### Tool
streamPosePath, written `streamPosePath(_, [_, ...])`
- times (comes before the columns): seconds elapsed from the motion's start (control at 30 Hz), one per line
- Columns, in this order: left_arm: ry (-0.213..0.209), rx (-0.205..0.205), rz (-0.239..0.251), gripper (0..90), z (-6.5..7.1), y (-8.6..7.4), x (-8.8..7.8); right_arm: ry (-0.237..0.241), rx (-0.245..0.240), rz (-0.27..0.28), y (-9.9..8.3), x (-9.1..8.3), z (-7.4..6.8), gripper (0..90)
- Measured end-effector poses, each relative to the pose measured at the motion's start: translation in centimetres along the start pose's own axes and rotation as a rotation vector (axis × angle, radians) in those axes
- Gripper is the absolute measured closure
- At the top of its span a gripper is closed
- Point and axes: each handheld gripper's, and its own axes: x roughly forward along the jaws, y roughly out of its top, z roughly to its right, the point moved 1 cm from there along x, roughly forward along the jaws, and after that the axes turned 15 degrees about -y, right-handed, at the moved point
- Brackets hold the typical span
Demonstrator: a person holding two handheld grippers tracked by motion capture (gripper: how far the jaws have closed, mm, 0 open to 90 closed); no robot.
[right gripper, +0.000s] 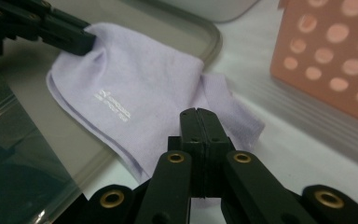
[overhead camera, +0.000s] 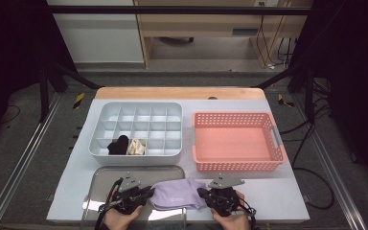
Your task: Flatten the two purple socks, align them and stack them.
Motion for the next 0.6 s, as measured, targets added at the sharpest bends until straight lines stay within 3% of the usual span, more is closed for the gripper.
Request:
streamPosePath(0.07, [0.000,-0.001,0.001,80.3,0.0,0.0,0.0,0.004,-0.007,-0.001,-0.1,0.0,-0.1,90.0])
streamPosePath(0.17, [-0.001,-0.001,0.003,80.1,0.0,0.0,0.0,0.008,-0.015,-0.023,-0.8,0.8,-0.5,77.2])
streamPosePath(0.27, [-0.001,-0.001,0.006,79.5,0.0,0.0,0.0,-0.007,-0.027,-0.031,-1.1,1.4,-0.6,73.2])
streamPosePath(0.33, [0.000,0.001,0.007,78.2,0.0,-0.1,0.0,-0.014,-0.033,-0.044,-1.1,1.4,-0.6,77.0])
streamPosePath(0.43, [0.005,-0.002,0.009,77.8,0.1,-0.1,0.0,-0.020,-0.048,-0.067,-1.2,1.4,-0.6,90.0])
streamPosePath(0.6, [0.002,0.000,0.010,78.0,0.0,-0.1,0.0,-0.005,-0.052,-0.088,-0.8,1.2,-0.5,90.0])
